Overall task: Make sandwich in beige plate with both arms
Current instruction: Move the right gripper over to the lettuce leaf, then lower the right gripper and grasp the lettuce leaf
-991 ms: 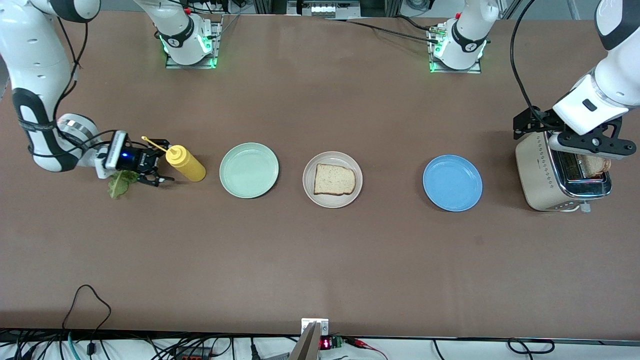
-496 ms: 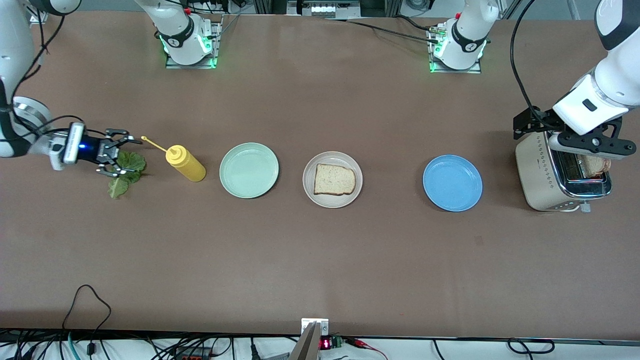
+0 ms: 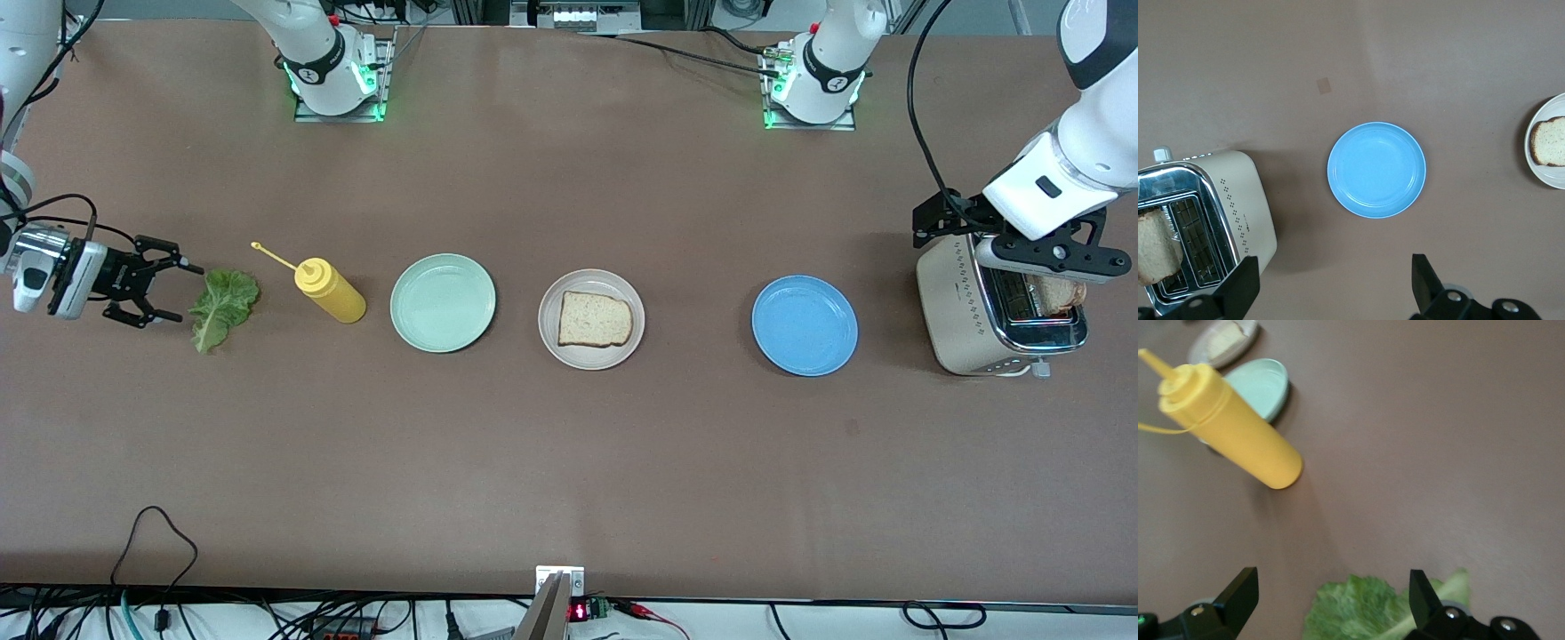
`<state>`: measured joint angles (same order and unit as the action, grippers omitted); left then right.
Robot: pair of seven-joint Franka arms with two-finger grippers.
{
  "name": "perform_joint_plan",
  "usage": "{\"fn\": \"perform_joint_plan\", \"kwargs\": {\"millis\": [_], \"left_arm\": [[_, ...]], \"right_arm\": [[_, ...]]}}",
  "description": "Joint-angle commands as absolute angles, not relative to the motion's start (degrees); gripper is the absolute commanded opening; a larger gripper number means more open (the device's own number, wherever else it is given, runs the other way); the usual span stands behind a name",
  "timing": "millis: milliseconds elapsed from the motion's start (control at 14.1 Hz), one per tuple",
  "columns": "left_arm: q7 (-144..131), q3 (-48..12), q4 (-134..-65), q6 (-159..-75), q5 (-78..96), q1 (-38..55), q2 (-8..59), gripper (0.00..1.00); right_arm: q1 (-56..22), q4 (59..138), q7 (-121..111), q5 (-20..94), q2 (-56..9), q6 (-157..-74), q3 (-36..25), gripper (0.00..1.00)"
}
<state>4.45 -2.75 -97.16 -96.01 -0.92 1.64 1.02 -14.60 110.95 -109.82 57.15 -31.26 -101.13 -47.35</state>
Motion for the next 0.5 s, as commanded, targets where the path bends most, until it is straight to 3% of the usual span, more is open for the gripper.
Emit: {"fn": "perform_joint_plan", "kwargs": {"millis": [0, 425], "left_arm": [[4.0, -2.8, -96.9, -95.1, -2.0, 1.8, 0.4, 1.0], [4.0, -2.8, -96.9, -95.1, -2.0, 1.8, 0.4, 1.0]], "right_arm": [[-24.6, 111.8, -95.4, 53.8, -31.4, -106.0, -54.9, 1.0], [-35.1, 114.3, -69.6, 46.4, -33.6, -121.6, -57.6, 1.0]]}}
